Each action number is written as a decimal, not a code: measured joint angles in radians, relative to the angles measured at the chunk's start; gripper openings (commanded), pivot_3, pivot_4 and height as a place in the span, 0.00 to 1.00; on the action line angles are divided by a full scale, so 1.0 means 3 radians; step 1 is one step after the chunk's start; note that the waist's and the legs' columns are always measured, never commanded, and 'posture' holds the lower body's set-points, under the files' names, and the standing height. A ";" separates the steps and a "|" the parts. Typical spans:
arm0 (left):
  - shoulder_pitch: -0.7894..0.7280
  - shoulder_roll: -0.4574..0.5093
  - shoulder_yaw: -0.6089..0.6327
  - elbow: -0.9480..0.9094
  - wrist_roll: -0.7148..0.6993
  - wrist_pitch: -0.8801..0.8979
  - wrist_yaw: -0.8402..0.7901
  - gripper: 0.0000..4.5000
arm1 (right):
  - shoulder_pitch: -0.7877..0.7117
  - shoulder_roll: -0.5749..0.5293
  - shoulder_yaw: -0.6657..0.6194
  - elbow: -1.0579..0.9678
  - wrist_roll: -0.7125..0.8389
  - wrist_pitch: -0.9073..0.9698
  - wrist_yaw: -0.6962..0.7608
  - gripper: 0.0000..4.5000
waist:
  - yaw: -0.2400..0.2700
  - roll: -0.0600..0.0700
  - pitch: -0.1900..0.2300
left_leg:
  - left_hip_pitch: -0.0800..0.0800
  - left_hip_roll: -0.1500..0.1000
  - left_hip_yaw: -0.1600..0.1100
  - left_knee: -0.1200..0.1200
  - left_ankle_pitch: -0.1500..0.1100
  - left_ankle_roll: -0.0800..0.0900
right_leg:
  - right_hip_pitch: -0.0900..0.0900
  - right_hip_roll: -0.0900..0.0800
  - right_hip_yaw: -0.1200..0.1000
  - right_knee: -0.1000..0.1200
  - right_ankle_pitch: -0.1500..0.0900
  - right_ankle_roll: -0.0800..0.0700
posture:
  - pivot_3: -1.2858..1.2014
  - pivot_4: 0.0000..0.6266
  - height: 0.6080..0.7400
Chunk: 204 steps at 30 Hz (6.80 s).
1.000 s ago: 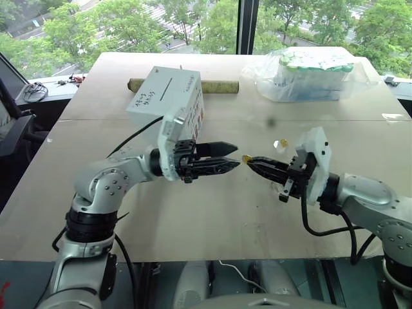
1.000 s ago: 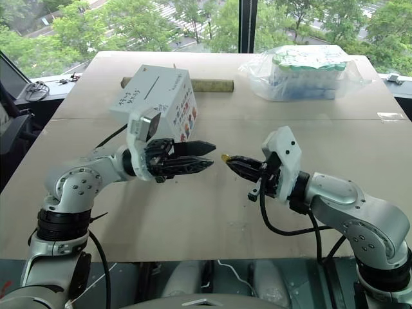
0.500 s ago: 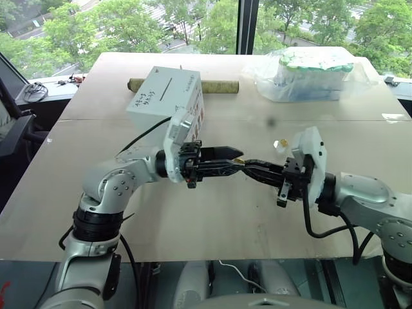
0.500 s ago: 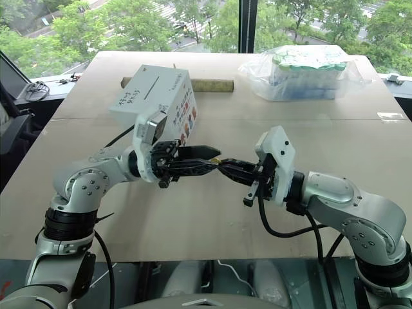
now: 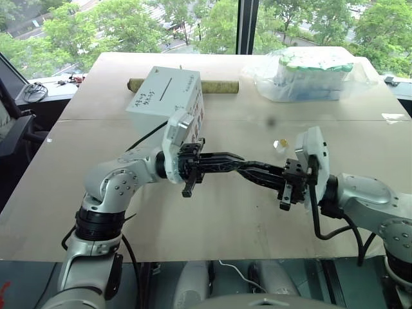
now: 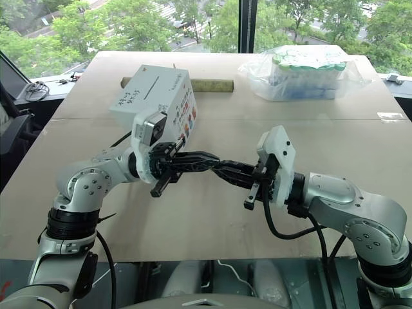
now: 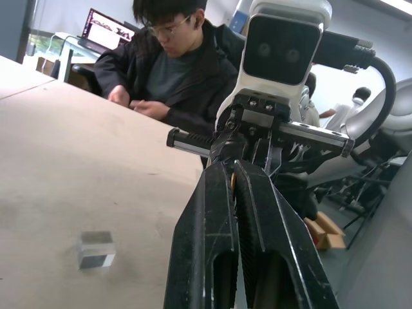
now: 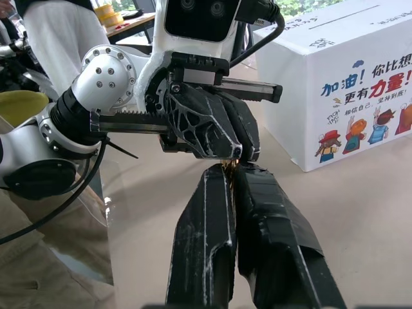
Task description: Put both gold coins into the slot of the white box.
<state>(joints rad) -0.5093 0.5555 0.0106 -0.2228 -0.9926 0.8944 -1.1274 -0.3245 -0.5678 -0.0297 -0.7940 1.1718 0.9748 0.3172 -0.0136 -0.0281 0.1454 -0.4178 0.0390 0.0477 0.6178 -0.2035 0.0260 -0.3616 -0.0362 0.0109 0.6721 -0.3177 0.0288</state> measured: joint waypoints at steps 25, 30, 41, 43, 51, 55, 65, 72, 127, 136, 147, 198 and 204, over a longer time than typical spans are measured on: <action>-0.0983 0.0048 0.0820 0.0003 0.0761 -0.0056 0.3036 0.00 | -0.0231 -0.1248 -0.0335 0.0246 -0.0865 -0.0730 0.0693 0.87 | 0.0031 -0.0023 0.0027 | -0.0009 -0.0003 -0.0001 0.0003 0.0007 -0.0012 | 0.0000 -0.0003 -0.0003 -0.0009 0.0002 0.0004 | 0.52 0.24 1.00; -0.1319 0.0081 0.0230 -0.0076 0.1716 0.0193 0.3895 0.00 | -0.0247 -0.1333 -0.0552 0.0571 -0.1125 -0.0982 0.1040 0.87 | 0.0050 -0.0024 0.0028 | -0.0010 -0.0004 -0.0002 0.0002 0.0009 -0.0015 | 0.0000 -0.0001 -0.0004 -0.0012 0.0003 0.0005 | 0.52 0.24 1.00; -0.1230 -0.0001 -0.0311 -0.0079 0.2685 0.0179 0.4056 0.00 | -0.0246 -0.1344 -0.0649 0.0747 -0.1260 -0.1156 0.1425 0.87 | 0.0076 -0.0022 0.0031 | -0.0014 -0.0002 -0.0001 0.0002 0.0010 -0.0017 | -0.0005 -0.0009 -0.0001 -0.0013 0.0003 0.0005 | 0.52 0.24 1.00; -0.1176 -0.0012 -0.0304 -0.0079 0.2705 0.0203 0.3954 0.00 | -0.0245 -0.1344 -0.0694 0.0747 -0.1260 -0.1158 0.1470 0.87 | 0.0085 -0.0022 0.0031 | -0.0014 -0.0002 -0.0002 0.0002 0.0010 -0.0017 | -0.0005 -0.0009 -0.0001 -0.0013 0.0003 0.0005 | 0.52 0.24 1.00; -0.1028 -0.0054 -0.0302 -0.0036 0.2861 0.0164 0.3727 0.00 | -0.0190 -0.1343 -0.0744 0.0737 -0.1266 -0.1160 0.1535 0.87 | 0.0090 -0.0022 0.0031 | -0.0015 -0.0003 -0.0003 0.0003 0.0010 -0.0017 | -0.0005 -0.0009 -0.0003 -0.0012 0.0003 0.0005 | 0.52 0.24 1.00; -0.1027 -0.0130 -0.0264 -0.0002 0.2878 0.0166 0.3617 0.00 | -0.0172 -0.1344 -0.0759 0.0714 -0.1267 -0.1160 0.1536 0.87 | 0.0091 -0.0023 0.0031 | -0.0017 -0.0003 -0.0004 0.0005 0.0010 -0.0017 | -0.0005 -0.0009 -0.0004 -0.0012 0.0003 0.0004 | 0.52 0.24 1.00; -0.1025 -0.0260 -0.0196 -0.0003 0.2951 0.0326 0.3524 0.00 | -0.0178 -0.1356 -0.0871 0.0684 -0.1237 -0.1144 0.1530 0.87 | 0.0089 -0.0022 0.0031 | -0.0016 -0.0003 -0.0004 0.0010 0.0010 -0.0017 | -0.0005 -0.0009 -0.0004 -0.0007 0.0003 0.0004 | 0.52 0.24 1.00; -0.1032 -0.0317 -0.0159 -0.0074 0.3034 0.0541 0.3544 0.00 | -0.0216 -0.1361 -0.0871 0.0684 -0.1230 -0.1079 0.1523 0.87 | 0.0075 -0.0022 0.0031 | -0.0010 -0.0002 -0.0003 0.0017 0.0010 -0.0017 | -0.0005 -0.0007 0.0001 0.0007 0.0003 0.0004 | 0.52 0.24 1.00; 0.0359 0.0305 0.0159 -0.0787 0.1074 -0.0465 0.0467 0.89 | -0.0829 0.0138 0.0298 0.2842 -0.2546 -0.0433 0.0240 0.89 | 0.0009 -0.0006 0.0035 | -0.0057 -0.0001 -0.0001 0.0047 0.0009 -0.0016 | -0.0042 0.0005 0.0004 0.0024 0.0004 0.0006 | 0.52 0.24 1.00; 0.0503 0.0390 0.0198 -0.0788 0.1032 -0.0536 0.0474 0.91 | -0.0846 0.0216 0.0287 0.2876 -0.2683 -0.0435 0.0294 0.62 | 0.0002 -0.0006 0.0036 | -0.0052 0.0000 -0.0002 0.0045 0.0004 -0.0007 | -0.0042 0.0007 0.0004 0.0027 0.0004 0.0005 | 0.52 0.24 1.00; 0.0534 0.0402 0.0204 -0.0788 0.0941 -0.0550 0.0557 0.91 | -0.0899 0.0246 0.0207 0.2873 -0.2761 -0.0435 0.0330 0.62 | 0.0003 -0.0005 0.0036 | -0.0052 0.0000 -0.0002 0.0045 0.0004 -0.0008 | -0.0042 0.0006 0.0004 0.0027 0.0004 0.0005 | 0.52 0.24 1.00; -0.0408 -0.0276 0.0488 -0.0064 -0.0972 0.0629 0.1504 0.26 | -0.1035 0.0484 -0.0590 0.0884 0.0599 0.0524 -0.0288 0.00 | -0.0001 -0.0004 0.0036 | -0.0052 0.0000 -0.0009 0.0049 0.0004 -0.0007 | -0.0040 0.0003 0.0001 0.0029 0.0005 0.0006 | 0.52 0.24 1.00; -0.0408 -0.0244 0.0539 -0.0056 -0.1225 0.0670 0.1422 0.01 | -0.1011 0.0399 -0.0594 0.0890 0.0877 0.0361 -0.0290 0.00 | -0.0001 -0.0005 0.0036 | -0.0051 0.0000 -0.0009 0.0049 0.0005 -0.0008 | -0.0039 0.0003 0.0000 0.0028 0.0005 0.0006 | 0.52 0.24 1.00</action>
<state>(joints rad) -0.6317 0.4823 0.1722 -0.2396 -1.3602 1.0954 -0.7008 -0.6280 -0.4480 -0.2080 -0.5270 1.4349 1.0831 0.2302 -0.0138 -0.0295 0.1562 -0.4332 0.0389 0.0450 0.6325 -0.2021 0.0235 -0.3732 -0.0355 0.0110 0.6805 -0.3163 0.0306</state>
